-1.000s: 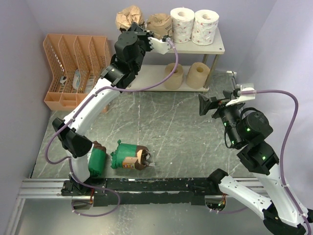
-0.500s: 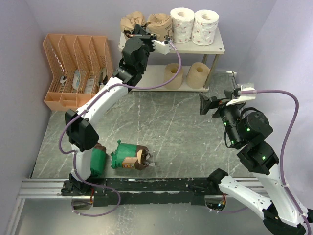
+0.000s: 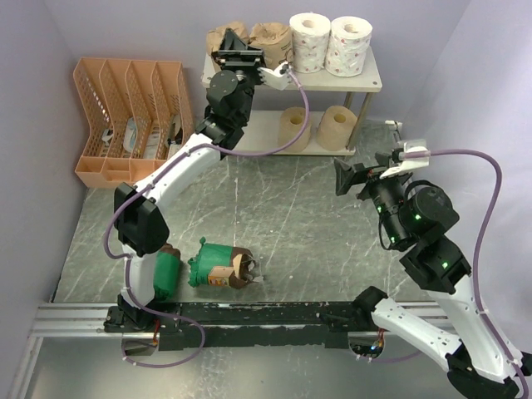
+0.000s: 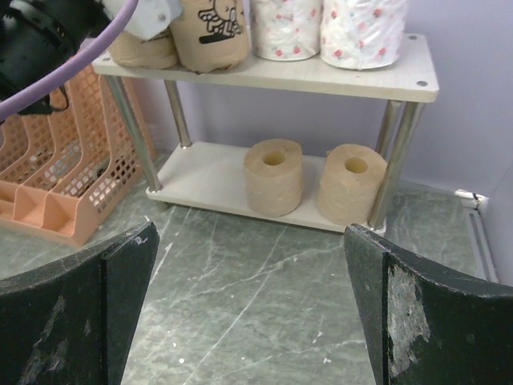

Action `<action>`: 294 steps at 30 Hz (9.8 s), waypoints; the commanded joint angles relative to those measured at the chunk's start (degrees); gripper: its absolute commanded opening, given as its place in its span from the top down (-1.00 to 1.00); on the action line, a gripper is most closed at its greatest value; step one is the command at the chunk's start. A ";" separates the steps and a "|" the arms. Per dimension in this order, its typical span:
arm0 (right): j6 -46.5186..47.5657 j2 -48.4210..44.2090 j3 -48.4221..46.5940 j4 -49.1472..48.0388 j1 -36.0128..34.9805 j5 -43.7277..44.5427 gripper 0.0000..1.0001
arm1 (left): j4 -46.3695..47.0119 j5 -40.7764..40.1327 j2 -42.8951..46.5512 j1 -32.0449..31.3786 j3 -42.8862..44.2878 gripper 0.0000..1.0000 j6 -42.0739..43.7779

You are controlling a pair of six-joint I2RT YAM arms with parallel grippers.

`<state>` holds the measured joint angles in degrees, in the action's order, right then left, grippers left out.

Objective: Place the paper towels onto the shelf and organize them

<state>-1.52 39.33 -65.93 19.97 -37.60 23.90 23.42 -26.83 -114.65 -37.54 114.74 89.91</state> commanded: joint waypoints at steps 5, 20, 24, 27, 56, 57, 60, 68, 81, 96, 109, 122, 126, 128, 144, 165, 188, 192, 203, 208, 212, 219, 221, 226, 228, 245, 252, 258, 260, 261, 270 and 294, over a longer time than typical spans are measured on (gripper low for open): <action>-12.79 4.12 8.79 -4.32 -0.10 -10.77 -1.00 | 1.92 -3.50 5.90 0.74 0.71 -0.79 -3.89; -58.66 -4.38 49.36 -22.85 -5.72 -29.66 -0.96 | -23.60 -9.01 13.02 4.11 7.51 -1.00 -29.35; -59.63 -0.95 49.01 -25.81 -10.61 -28.91 -0.95 | -34.69 -5.55 15.59 8.04 10.30 -0.99 -40.64; -58.71 4.20 47.49 -29.16 -16.44 -27.49 -0.92 | -44.42 -2.00 17.03 10.46 12.53 -1.00 -47.84; -53.11 32.09 38.09 -42.97 -30.66 -21.58 -0.91 | -68.01 42.99 42.34 44.16 -24.67 -0.80 -71.42; -53.14 33.09 37.74 -43.67 -30.80 -21.61 -0.90 | -67.93 43.44 42.58 44.46 -25.35 -0.80 -71.30; -52.71 36.11 36.16 -44.66 -30.98 -21.53 -0.78 | -67.68 43.00 43.08 44.85 -27.01 -0.80 -70.79; -50.16 39.77 34.24 -45.34 -31.20 -22.10 -0.17 | -69.11 39.12 42.27 45.19 -27.81 -0.78 -69.40; -22.48 28.59 11.25 -7.15 -31.24 -7.14 1.00 | -68.06 42.39 41.24 45.79 -28.66 -0.71 -71.09; 7.27 50.82 -32.07 26.36 -14.14 13.16 1.00 | -62.22 46.98 46.86 47.79 -34.10 -0.69 -74.86; 22.96 62.49 -40.74 11.95 -6.54 -0.63 1.00 | -64.00 49.99 49.81 48.27 -32.75 -0.70 -74.28; 30.16 70.44 -41.35 0.30 -2.52 -5.56 1.00 | -62.42 49.72 49.82 48.73 -34.81 -0.69 -74.15; 30.96 72.36 -41.22 -3.09 1.88 -8.13 1.00 | -62.75 50.11 49.24 48.83 -34.07 -0.69 -74.33; 31.43 73.52 -42.51 -3.35 3.44 -9.03 1.00 | -63.11 50.68 48.73 48.80 -33.53 -0.69 -74.55; 32.96 73.22 -42.84 0.41 7.35 -14.52 1.00 | -62.92 51.84 46.60 50.13 -33.20 -0.68 -75.46; 45.58 77.76 -46.61 8.39 5.52 -10.70 0.79 | -63.91 53.95 46.18 50.99 -31.57 -0.67 -76.72; 50.75 78.35 -39.62 -6.14 4.66 -5.07 -0.56 | -63.59 53.91 45.71 51.51 -32.10 -0.67 -76.97; 50.02 76.77 -37.09 -10.03 3.93 -2.78 -0.65 | -63.45 53.52 45.77 51.63 -32.28 -0.66 -76.99; 43.04 57.31 -7.55 -36.23 -9.28 15.20 -1.00 | -72.73 60.79 40.43 51.76 -23.57 -0.69 -77.62; 44.13 50.75 3.91 -48.40 -15.77 22.80 -1.00 | -83.68 76.85 36.58 51.89 -20.50 -0.67 -72.81; 24.44 46.78 1.67 -28.98 -18.02 9.53 -1.00 | -86.20 75.09 35.54 51.95 -21.59 -0.67 -71.78; -11.71 42.88 14.62 -43.90 -17.82 -40.45 -1.00 | -77.71 62.07 40.17 52.49 -29.70 -0.60 -80.56; -13.83 46.51 13.91 -46.63 -17.77 -47.37 -1.00 | -75.59 59.26 42.80 53.27 -30.97 -0.64 -81.96; -17.94 60.12 9.16 -56.11 -17.77 -60.66 -1.00 | -75.12 55.82 46.78 54.68 -32.05 -0.69 -83.46; -20.31 66.61 6.58 -61.70 -17.80 -65.35 -1.00 | -76.93 55.93 46.49 55.75 -32.07 -0.68 -83.02; -32.97 87.71 -11.04 -73.93 -18.28 -75.90 -1.00 | -78.02 62.81 48.92 57.24 -41.23 -0.64 -80.25; -25.85 88.77 -13.32 -64.37 -21.60 -73.76 -1.00 | -77.74 63.54 48.41 57.26 -42.14 -0.64 -79.93; -24.63 89.88 -13.74 -62.15 -22.24 -73.15 -1.00 | -77.87 63.55 48.12 57.26 -42.78 -0.64 -79.29; -24.10 90.27 -14.27 -61.03 -22.48 -72.63 -1.00 | -77.81 63.38 47.78 57.29 -42.93 -0.64 -79.13; -23.62 90.50 -14.69 -60.00 -22.63 -72.33 -1.00 | -77.93 63.55 47.50 57.27 -42.99 -0.64 -78.96; -21.43 92.51 -16.09 -55.23 -23.96 -71.86 -0.58 | -77.91 63.99 46.80 57.23 -42.89 -0.62 -78.14; 9.36 63.67 -15.00 -16.39 -24.84 -44.63 1.00 | -77.69 63.96 46.27 57.26 -44.13 -0.60 -77.16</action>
<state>-5.23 112.49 -78.08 -9.47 -62.72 -35.77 -54.72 35.29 -68.53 19.16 70.70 11.84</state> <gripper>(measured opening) 0.127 0.801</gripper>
